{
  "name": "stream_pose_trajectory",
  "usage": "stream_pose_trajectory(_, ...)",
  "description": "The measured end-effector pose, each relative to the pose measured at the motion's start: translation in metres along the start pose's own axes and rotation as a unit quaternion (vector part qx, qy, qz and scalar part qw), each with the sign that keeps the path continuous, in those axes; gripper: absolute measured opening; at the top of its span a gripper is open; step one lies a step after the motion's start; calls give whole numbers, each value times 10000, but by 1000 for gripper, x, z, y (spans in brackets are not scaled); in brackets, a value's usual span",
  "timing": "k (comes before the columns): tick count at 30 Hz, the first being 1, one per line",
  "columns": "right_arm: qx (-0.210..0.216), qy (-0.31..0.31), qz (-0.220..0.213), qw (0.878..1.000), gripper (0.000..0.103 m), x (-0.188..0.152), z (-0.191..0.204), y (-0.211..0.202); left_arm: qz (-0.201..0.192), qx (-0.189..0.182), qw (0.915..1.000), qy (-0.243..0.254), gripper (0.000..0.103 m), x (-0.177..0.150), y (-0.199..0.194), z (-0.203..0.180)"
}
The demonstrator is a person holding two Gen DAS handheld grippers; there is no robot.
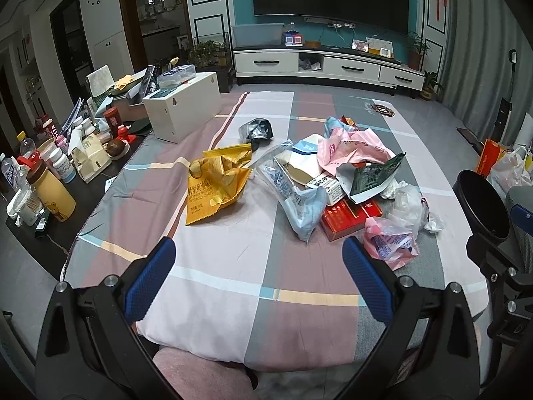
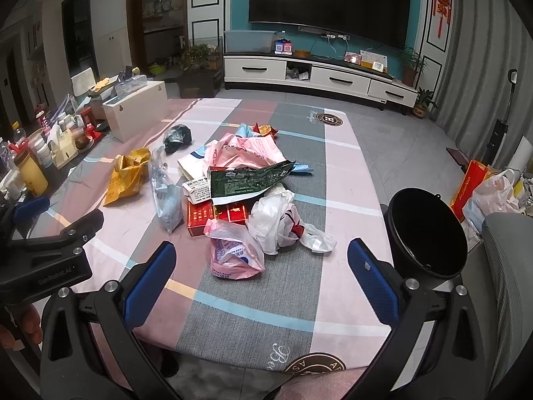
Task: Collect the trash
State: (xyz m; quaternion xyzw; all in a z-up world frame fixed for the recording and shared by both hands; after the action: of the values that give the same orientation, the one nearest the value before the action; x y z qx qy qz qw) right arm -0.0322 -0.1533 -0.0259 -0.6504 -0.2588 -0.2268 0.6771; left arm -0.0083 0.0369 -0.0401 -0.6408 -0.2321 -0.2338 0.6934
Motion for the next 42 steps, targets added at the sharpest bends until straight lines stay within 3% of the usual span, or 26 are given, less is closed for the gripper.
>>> stream_pose_trajectory(9, 233, 188, -158, 9994, 100, 3, 1, -5, 0, -5, 10000, 11, 100, 0, 0, -1)
stream_pose_trajectory(21, 117, 186, -10, 9998, 100, 0, -7, 2, 109, -123, 9999, 42, 100, -1, 7, -9)
stream_pose_trajectory(30, 306, 250, 26, 9992, 100, -12, -28, 22, 239, -948, 9951, -177, 100, -6, 30, -21)
stream_pose_trajectory(36, 544, 580, 67, 9968, 100, -18, -54, 42, 610, -2011, 9776, -72, 100, -16, 51, -63)
stream_pose_trajectory(42, 730, 1096, 80, 9913, 100, -24, -89, 60, 567, -2209, 9726, 446, 99, -17, 66, -119)
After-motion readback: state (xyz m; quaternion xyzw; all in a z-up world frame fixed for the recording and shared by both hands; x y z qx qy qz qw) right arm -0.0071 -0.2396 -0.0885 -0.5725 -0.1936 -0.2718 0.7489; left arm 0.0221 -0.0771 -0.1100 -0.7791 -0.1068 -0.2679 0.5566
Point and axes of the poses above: each gripper's, at about its wrist camera, not at the fingertips, and y roughly the way its jaws point, z to its left, x to its top, the point moved 9 cm from there along y, roughly the way its jaws point, and after that the axes turned 6 degrees about z, right-handed, at the moved point
